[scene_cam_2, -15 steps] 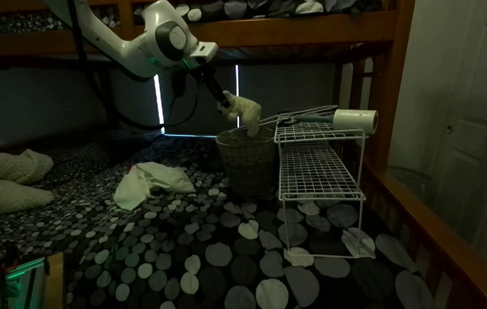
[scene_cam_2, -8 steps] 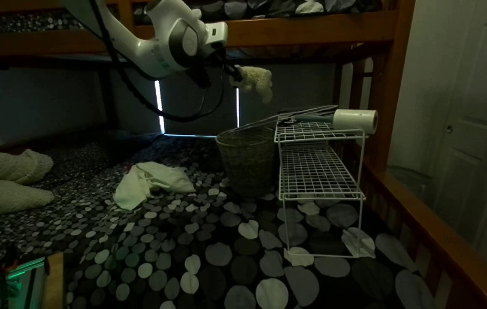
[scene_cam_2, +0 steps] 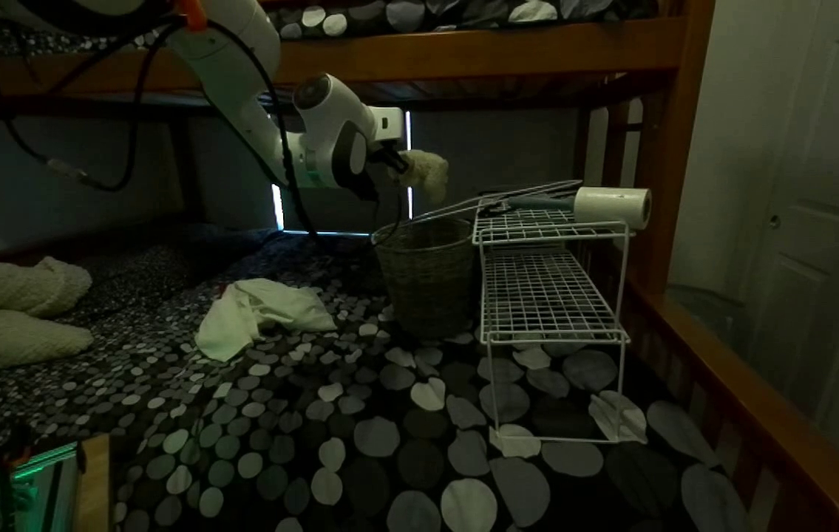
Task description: Put the toy bear in the basket.
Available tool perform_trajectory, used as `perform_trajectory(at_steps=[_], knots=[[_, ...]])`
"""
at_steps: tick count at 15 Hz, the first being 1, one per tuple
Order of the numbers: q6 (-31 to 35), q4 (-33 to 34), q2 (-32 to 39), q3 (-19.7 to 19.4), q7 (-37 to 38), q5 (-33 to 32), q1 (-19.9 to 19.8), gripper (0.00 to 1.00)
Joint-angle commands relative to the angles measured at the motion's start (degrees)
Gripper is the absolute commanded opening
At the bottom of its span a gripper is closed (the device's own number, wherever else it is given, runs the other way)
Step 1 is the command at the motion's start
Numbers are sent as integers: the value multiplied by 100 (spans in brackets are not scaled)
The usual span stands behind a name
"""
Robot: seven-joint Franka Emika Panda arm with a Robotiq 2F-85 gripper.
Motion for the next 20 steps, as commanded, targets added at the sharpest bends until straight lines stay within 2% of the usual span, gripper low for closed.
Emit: perform_trajectory(at_steps=[1,2,8,9,10,11,17,18,20], knots=[[0,45,113,47,17,-23,-35,5],[104,142,348,244,42,-145,-152,5],[20,426,1074,821,42,-329,-476,5],[-5,467,1165,901,50,-336,-538,45],[-17,503,1252,983,39,-351,-601,46],[-36,515,1295,1057,30,-359,-662,52],[-162,333,1070,1340,58,-271,-878,98],[-244,229,918,1334,78,-214,-867,100],[-405,-318,167,922,151,81,-668,100]])
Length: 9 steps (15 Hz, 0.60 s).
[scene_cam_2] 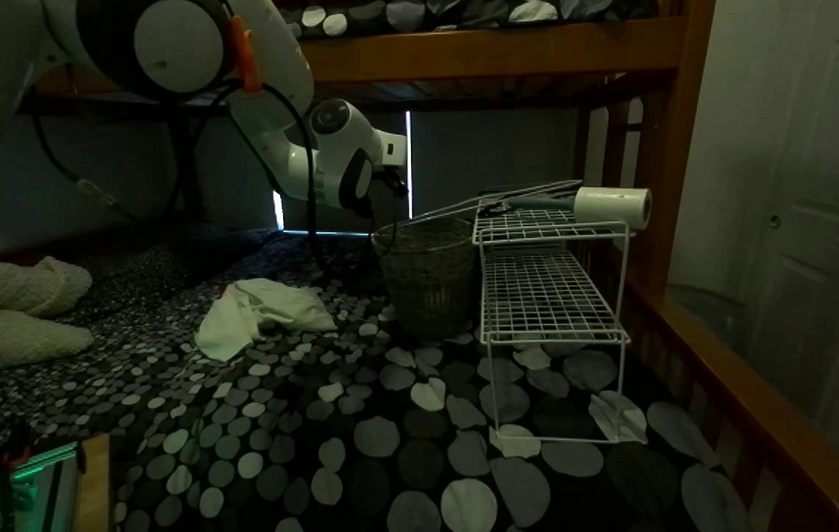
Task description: Put the toy bear in the basket.
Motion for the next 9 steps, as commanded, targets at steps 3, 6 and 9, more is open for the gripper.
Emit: perform_trajectory(at_steps=[3,6,9], knots=[[-262,-1389,-1785,-1154,-366,1462,704,100],[-314,-2138,-2682,-2449,-411,2444,1825,100],[-405,-3068,-3593,-3741,-904,3776,3047,100]])
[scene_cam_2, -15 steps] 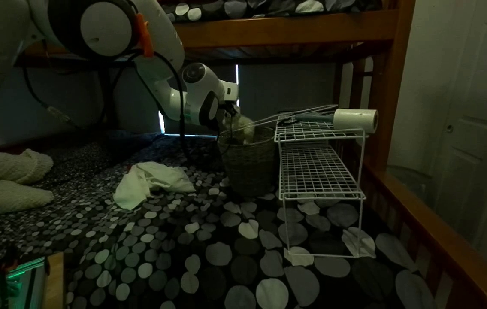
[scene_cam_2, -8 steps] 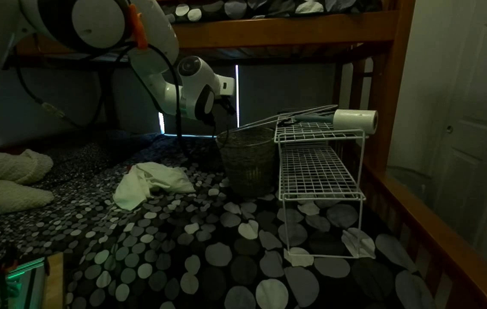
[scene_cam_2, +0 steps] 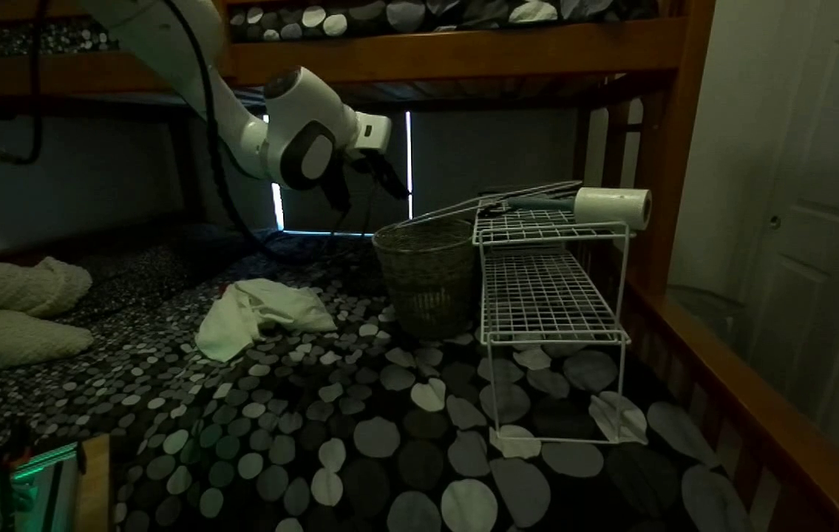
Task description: Put the toy bear in the basket.
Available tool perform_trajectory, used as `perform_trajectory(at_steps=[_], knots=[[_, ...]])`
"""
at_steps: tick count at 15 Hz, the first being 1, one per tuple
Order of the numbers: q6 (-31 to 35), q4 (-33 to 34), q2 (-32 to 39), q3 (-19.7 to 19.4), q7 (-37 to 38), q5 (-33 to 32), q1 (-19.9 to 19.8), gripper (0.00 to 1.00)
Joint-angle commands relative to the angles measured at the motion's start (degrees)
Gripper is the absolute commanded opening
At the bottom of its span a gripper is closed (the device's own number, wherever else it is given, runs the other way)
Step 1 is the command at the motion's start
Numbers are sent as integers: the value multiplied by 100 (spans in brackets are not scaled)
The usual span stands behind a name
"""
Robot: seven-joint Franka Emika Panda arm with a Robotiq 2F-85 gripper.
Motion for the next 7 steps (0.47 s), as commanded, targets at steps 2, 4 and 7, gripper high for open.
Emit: perform_trajectory(at_steps=[2,4,7], knots=[[49,-1770,-1523,-1433,-1196,2081,1233,100],[480,-2343,-1741,-818,-1903,3059,623,100],[547,-2193,-1567,-764,-2030,3217,533,100]])
